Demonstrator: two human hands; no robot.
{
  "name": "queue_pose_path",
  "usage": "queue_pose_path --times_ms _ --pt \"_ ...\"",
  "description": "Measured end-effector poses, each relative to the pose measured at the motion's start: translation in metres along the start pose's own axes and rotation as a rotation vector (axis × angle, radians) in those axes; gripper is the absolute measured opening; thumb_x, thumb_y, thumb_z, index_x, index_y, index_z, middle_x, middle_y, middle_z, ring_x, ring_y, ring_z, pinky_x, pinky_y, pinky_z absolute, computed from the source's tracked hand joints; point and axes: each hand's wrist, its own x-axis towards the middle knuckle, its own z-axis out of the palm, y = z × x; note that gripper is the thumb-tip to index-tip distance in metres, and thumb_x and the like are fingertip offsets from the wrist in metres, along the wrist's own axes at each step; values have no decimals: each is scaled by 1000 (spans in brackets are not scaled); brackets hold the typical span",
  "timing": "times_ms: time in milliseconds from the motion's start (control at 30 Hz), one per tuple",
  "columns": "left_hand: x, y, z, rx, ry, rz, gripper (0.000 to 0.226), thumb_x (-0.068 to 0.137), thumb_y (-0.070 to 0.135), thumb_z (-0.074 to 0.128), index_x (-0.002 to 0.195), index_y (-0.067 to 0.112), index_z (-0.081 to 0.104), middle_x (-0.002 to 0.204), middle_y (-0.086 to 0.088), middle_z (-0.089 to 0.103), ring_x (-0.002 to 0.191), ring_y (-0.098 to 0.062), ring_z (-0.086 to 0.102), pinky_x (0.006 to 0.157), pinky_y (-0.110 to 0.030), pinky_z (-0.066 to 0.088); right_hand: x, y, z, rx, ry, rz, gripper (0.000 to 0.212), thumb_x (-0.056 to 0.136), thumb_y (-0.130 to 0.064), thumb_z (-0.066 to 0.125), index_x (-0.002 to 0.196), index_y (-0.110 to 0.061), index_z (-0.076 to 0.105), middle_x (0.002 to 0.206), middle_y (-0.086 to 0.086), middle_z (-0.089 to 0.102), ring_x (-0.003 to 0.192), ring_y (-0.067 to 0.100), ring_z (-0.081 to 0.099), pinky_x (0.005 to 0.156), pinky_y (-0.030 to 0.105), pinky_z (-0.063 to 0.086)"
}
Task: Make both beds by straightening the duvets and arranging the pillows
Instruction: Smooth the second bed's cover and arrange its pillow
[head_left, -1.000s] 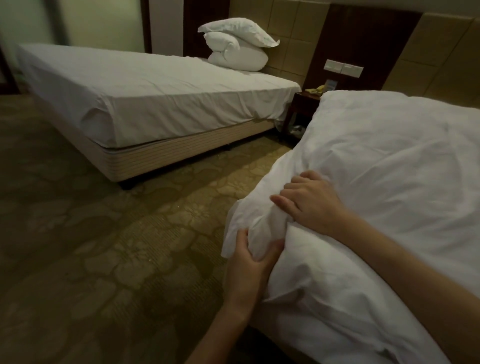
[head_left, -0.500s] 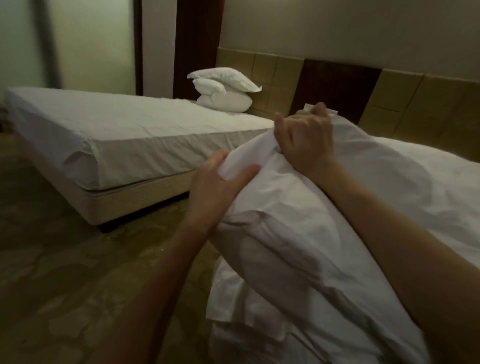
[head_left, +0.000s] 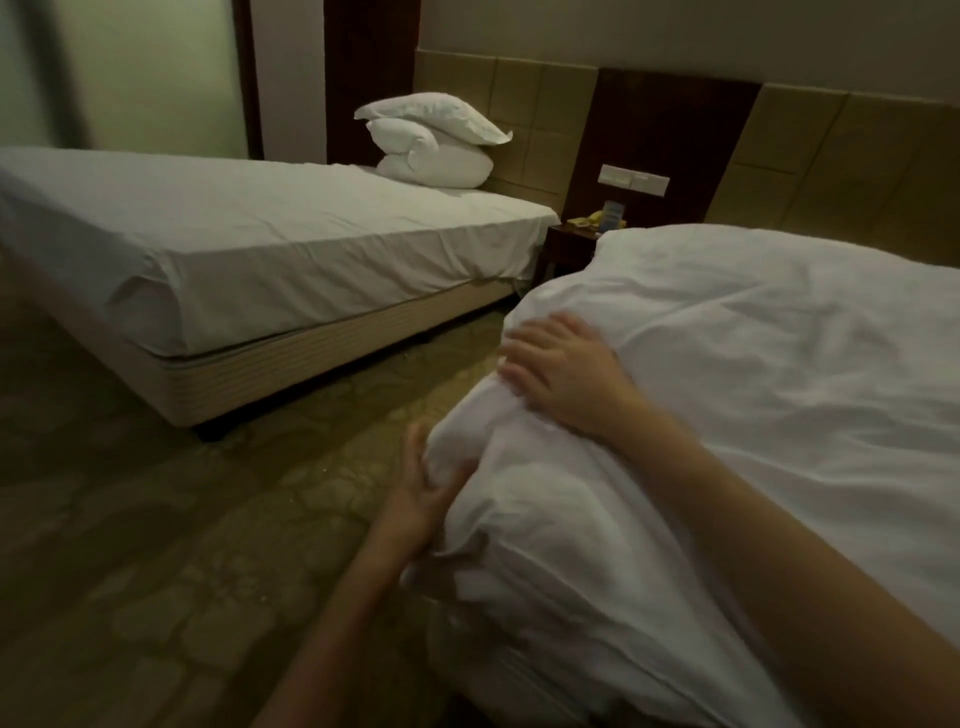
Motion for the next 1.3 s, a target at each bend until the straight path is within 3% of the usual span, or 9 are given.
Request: queue_pose_path --times_ms 67,133,233,367,500,700,967,1167,1300 --pt "11 8 -8 140 81 137 82 79 40 72 144 44 22 139 0 35 122 -17 42 93 -38 44 -7 7 -20 -64 -7 58 62 93 -52 15 132 -23 54 145 2 46 139 20 33 115 39 8" --pt "13 31 -2 177 125 301 66 87 29 65 144 36 34 140 2 39 129 -19 37 104 -45 38 -17 17 -33 -135 -23 154 56 98 -53 16 141 -28 41 154 -2 32 144 17 20 117 42 2" --pt "2 68 27 199 21 546 46 88 46 44 133 40 46 144 5 43 136 -14 33 114 -48 25 -39 33 -49 -173 -99 341 54 99 -52 16 149 -32 24 159 -2 15 147 18 8 118 45 -1" --pt "-24 44 65 769 -182 576 48 80 75 7 128 69 4 157 19 -2 146 -15 -9 114 -47 -15 -95 46 -54 -76 -167 590 63 92 -61 6 151 -39 8 160 -8 3 147 16 -2 118 42 -4" --pt "-37 -1 77 996 -177 582 59 71 78 -22 129 64 -28 148 22 -33 139 -14 -33 110 -47 -24 -132 38 -25 40 -262 658 58 97 -56 15 150 -39 -2 160 -9 -7 146 12 -8 118 38 -5" --pt "-30 35 84 897 -204 541 63 71 74 -3 131 61 -14 157 17 -14 143 -16 -23 110 -53 -18 -155 39 -46 93 -272 686 57 98 -56 16 151 -39 5 160 -9 -1 147 10 -2 118 41 -5" --pt "-10 101 161 1077 -206 797 53 97 59 15 147 48 2 160 8 -6 146 -19 -17 108 -61 -16 -252 54 -99 -213 -267 807 68 89 -68 4 149 -40 17 160 -7 7 147 11 0 116 40 -9" --pt "24 94 192 1123 -215 820 61 86 65 -1 145 52 -4 160 12 -6 146 -19 -14 107 -66 -15 -277 71 -85 -126 -238 904 54 98 -56 17 150 -41 10 160 -11 2 146 5 -2 117 37 -6" --pt "31 80 197 1087 -174 821 67 74 67 -12 140 57 -10 159 16 -7 146 -16 -13 107 -62 -15 -276 74 -66 -135 -186 918 78 77 -69 -10 149 -43 6 159 -14 3 145 3 -2 115 35 -5"
